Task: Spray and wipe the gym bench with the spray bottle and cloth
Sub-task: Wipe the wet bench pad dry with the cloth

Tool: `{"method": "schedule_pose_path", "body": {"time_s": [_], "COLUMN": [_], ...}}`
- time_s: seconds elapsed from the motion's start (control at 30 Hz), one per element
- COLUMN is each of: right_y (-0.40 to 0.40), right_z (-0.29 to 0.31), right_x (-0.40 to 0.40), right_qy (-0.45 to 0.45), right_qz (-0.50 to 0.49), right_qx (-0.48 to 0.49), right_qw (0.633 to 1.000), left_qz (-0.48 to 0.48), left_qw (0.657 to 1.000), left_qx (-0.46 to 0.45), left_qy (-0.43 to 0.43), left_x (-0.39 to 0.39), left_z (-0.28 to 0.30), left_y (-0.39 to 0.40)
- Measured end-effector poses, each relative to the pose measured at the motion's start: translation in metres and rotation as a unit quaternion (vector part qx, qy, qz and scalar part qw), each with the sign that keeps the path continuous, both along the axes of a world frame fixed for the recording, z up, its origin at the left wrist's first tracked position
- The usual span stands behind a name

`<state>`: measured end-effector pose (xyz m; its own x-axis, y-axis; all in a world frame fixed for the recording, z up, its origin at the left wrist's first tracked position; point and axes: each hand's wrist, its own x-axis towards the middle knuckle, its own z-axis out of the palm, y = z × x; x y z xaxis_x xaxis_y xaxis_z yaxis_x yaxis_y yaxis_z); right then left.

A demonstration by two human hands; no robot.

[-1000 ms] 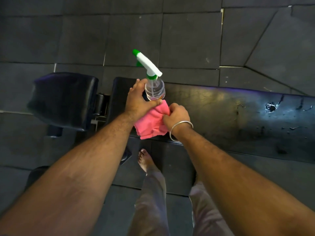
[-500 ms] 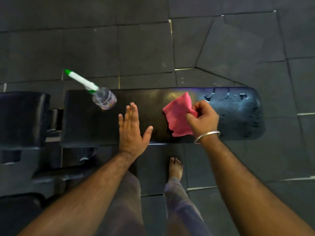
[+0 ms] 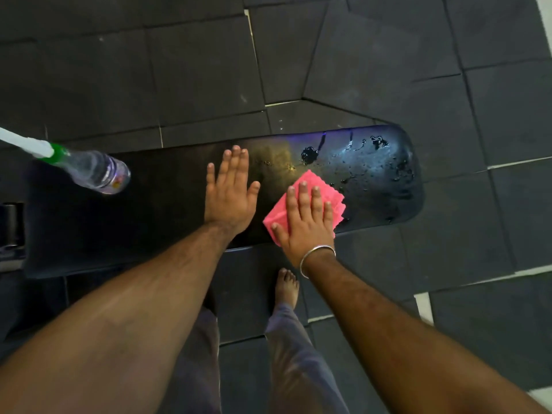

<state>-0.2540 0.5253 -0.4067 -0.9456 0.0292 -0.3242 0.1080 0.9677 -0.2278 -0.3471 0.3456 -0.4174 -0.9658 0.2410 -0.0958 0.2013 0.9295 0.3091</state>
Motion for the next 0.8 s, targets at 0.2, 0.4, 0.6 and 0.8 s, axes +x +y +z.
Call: {"method": "schedule_pose_path", "body": {"time_s": [0.2, 0.4, 0.6, 0.8], "right_y": [0.04, 0.06, 0.011, 0.176], "right_z": [-0.035, -0.025, -0.019, -0.027], "right_x": [-0.014, -0.026, -0.02, -0.057], "right_qy": [0.074, 0.06, 0.062, 0.086], "right_qz": [-0.041, -0.304, -0.303, -0.455], "right_qx": [0.031, 0.016, -0.022, -0.004], "right_qw": [0.996, 0.951, 0.951, 0.886], "left_qz": [-0.022, -0.026, -0.025, -0.025], "left_qw": [0.997, 0.995, 0.995, 0.995], "left_qx": [-0.072, -0.089, -0.089, -0.098], "left_qy": [-0.011, -0.029, -0.027, -0.025], "left_x": [0.004, 0.003, 0.002, 0.001], "left_z": [-0.02, -0.015, -0.021, -0.025], "left_y": [-0.008, -0.004, -0.006, -0.005]}}
